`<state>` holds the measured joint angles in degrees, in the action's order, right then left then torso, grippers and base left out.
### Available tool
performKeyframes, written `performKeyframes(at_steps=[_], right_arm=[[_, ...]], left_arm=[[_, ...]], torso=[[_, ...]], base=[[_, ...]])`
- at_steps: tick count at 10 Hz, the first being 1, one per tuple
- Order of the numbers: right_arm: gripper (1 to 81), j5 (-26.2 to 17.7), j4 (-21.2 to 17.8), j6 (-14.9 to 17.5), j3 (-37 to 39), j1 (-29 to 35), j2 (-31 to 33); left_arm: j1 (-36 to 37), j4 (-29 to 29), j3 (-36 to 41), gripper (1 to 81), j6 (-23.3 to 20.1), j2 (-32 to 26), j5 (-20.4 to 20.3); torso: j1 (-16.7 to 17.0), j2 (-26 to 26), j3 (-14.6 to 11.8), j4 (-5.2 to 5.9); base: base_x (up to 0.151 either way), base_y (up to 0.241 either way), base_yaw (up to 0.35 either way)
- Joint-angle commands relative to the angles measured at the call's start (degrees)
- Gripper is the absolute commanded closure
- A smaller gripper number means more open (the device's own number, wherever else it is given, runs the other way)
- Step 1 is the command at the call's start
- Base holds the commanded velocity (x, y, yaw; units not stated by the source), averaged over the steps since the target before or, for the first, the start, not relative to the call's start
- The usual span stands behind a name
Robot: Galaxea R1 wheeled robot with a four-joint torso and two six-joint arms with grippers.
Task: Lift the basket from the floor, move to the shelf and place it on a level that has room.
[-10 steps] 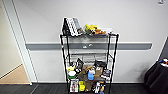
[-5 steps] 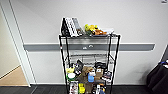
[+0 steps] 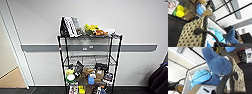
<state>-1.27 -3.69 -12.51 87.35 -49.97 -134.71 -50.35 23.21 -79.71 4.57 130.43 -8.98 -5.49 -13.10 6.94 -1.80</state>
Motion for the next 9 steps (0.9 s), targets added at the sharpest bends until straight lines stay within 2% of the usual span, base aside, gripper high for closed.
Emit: performKeyframes(at_steps=[1, 9], right_arm=[[81.1, 2.94, -0.61, -0.41, -4.65, 9.40, 0.82], [81.1, 3.38, -0.53, -0.32, -9.48, 10.63, 3.27]], left_arm=[[8.46, -1.41, 5.01, 81.1, -0.79, -0.86, 0.72], [8.99, -1.41, 9.13, 81.1, -0.79, -2.88, -0.86]], torso=[[0.00, 0.00, 0.00, 0.00], [0.00, 0.00, 0.00, 0.00]], base=[[0.103, 0.000, 0.000], [0.098, 0.000, 0.000]])
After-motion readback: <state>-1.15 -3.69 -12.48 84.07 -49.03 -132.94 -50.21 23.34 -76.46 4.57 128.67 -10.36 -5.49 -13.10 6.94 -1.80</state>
